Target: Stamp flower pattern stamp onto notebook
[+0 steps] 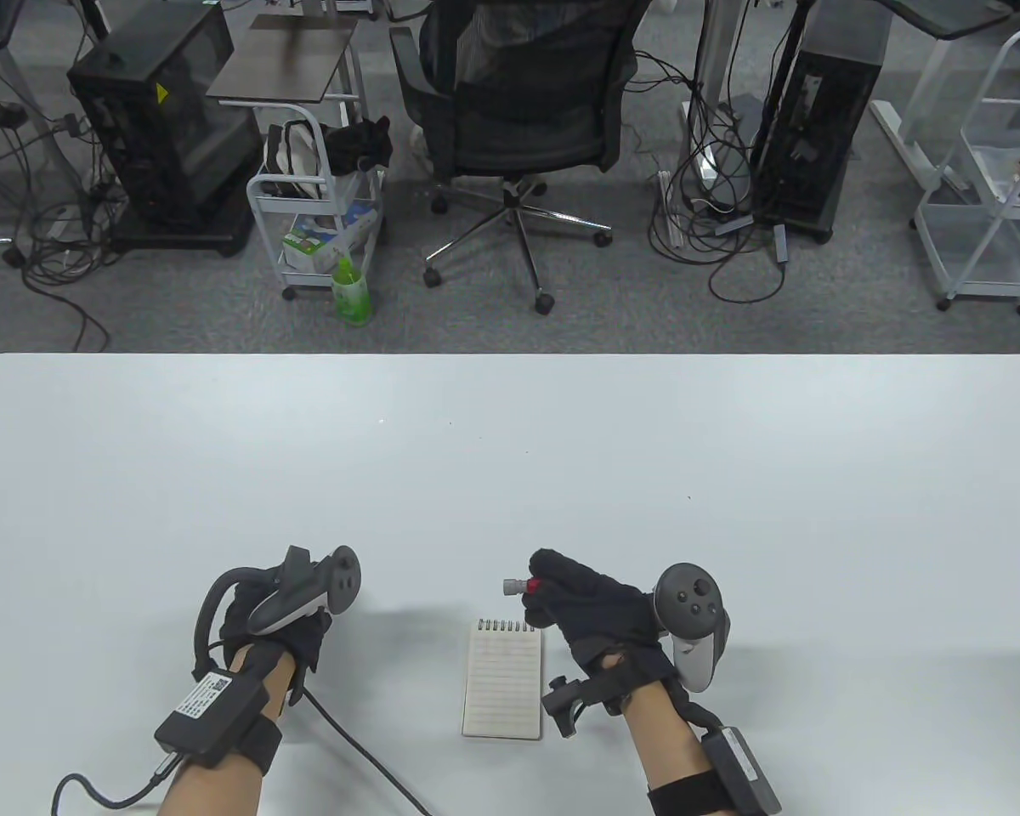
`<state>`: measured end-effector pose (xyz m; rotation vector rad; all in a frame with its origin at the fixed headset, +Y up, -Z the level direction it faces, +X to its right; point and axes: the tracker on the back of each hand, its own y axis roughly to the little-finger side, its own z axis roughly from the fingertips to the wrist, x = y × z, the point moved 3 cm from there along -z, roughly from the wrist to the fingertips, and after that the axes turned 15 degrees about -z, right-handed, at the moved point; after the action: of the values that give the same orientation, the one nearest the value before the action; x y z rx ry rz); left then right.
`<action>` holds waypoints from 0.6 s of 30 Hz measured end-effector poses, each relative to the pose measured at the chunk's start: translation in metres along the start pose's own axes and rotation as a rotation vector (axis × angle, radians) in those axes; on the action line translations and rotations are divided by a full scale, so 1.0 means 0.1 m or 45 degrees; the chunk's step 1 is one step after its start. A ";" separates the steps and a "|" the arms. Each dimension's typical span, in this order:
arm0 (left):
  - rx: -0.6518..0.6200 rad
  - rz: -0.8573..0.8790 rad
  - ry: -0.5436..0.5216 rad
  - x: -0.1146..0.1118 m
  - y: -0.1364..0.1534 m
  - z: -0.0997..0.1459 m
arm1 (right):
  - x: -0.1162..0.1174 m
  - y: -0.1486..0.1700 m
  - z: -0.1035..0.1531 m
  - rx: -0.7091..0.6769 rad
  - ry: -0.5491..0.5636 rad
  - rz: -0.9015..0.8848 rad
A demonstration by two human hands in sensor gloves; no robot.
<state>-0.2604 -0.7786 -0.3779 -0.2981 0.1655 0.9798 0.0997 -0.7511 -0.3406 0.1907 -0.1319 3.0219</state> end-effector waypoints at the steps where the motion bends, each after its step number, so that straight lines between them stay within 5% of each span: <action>1: 0.004 -0.024 0.021 -0.02 -0.01 -0.01 | -0.02 0.00 0.00 0.002 0.003 -0.003; 18: 0.078 0.043 -0.065 -0.05 0.04 -0.03 | -0.03 0.04 0.00 0.025 -0.011 0.008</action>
<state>-0.2668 -0.7817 -0.3803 -0.2146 0.1543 1.0126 0.1016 -0.7554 -0.3417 0.2050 -0.1042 3.0302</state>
